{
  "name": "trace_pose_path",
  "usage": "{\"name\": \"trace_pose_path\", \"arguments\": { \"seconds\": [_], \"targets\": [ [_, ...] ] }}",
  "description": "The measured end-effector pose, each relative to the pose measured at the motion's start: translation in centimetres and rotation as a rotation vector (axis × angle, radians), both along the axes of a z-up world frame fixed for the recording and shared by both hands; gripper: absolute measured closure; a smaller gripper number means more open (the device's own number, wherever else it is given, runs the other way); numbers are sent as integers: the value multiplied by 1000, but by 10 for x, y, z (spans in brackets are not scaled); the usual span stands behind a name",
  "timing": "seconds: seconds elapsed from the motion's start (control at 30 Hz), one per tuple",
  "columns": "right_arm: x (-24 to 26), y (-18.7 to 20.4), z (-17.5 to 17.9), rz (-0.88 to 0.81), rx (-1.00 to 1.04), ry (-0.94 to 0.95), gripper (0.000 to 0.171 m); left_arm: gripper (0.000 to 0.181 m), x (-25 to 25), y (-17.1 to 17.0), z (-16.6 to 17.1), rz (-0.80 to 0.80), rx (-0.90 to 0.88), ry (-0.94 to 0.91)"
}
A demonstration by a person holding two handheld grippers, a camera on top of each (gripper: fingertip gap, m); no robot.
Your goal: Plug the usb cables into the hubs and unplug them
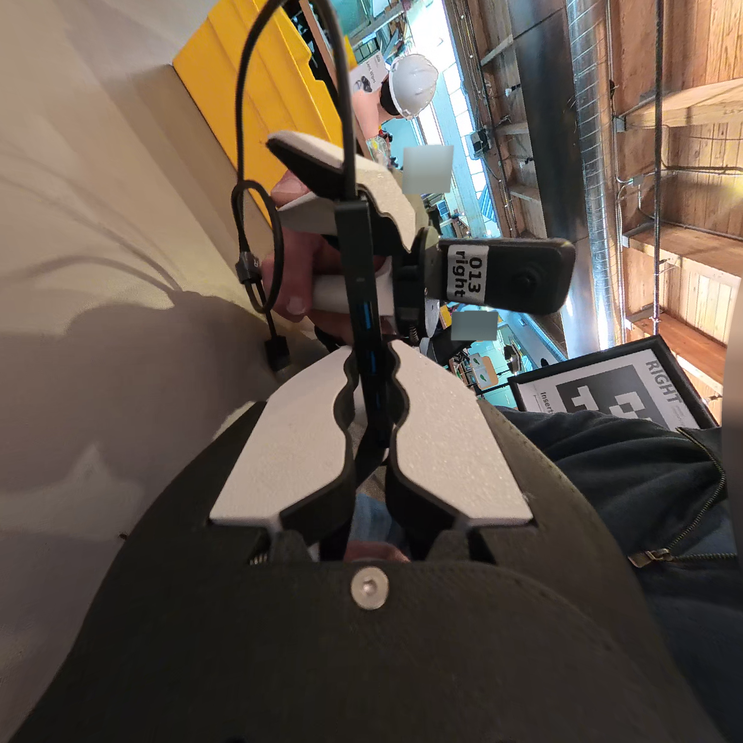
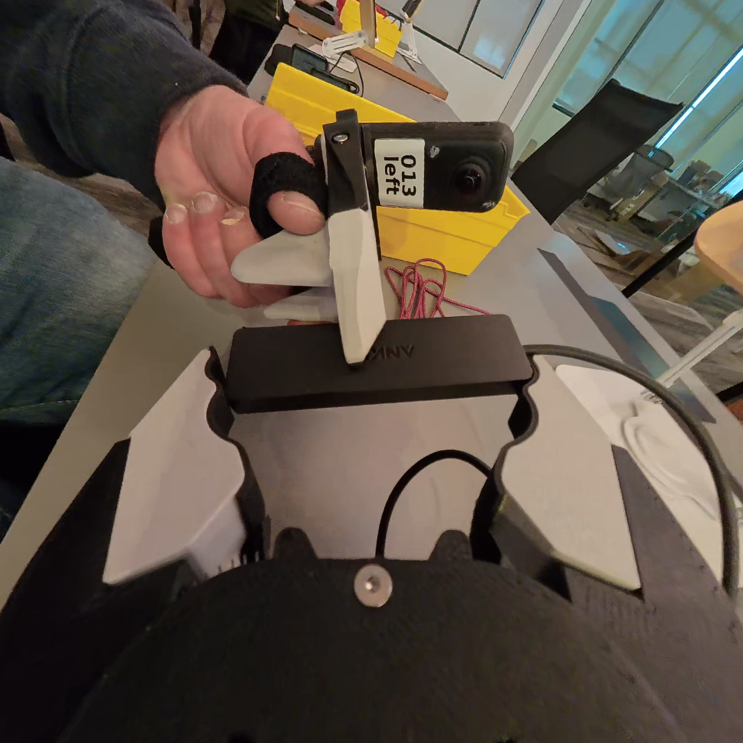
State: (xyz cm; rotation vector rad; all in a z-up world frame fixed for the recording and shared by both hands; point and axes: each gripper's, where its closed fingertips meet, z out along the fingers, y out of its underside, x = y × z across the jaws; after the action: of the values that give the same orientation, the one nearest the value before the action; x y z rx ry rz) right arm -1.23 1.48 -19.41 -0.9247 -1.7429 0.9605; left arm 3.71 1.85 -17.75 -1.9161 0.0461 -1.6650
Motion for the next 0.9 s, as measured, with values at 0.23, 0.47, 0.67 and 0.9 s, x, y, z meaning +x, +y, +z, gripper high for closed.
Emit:
{"name": "trace_pose_path", "arguments": {
  "seconds": [0.23,0.47,0.67,0.9],
  "targets": [
    [2,9,8,-27,-154,41,31,148,-17,11,5,91,63,130],
    [8,31,-5,-96,-241,40,31,145,-95,15,8,272,226,689],
    [7,35,-4,-105,-246,52,31,156,-163,44,0,183,389,1357],
    [9,35,-3,-105,-243,61,31,158,-207,67,-68,-269,336,1795]
  ]
}}
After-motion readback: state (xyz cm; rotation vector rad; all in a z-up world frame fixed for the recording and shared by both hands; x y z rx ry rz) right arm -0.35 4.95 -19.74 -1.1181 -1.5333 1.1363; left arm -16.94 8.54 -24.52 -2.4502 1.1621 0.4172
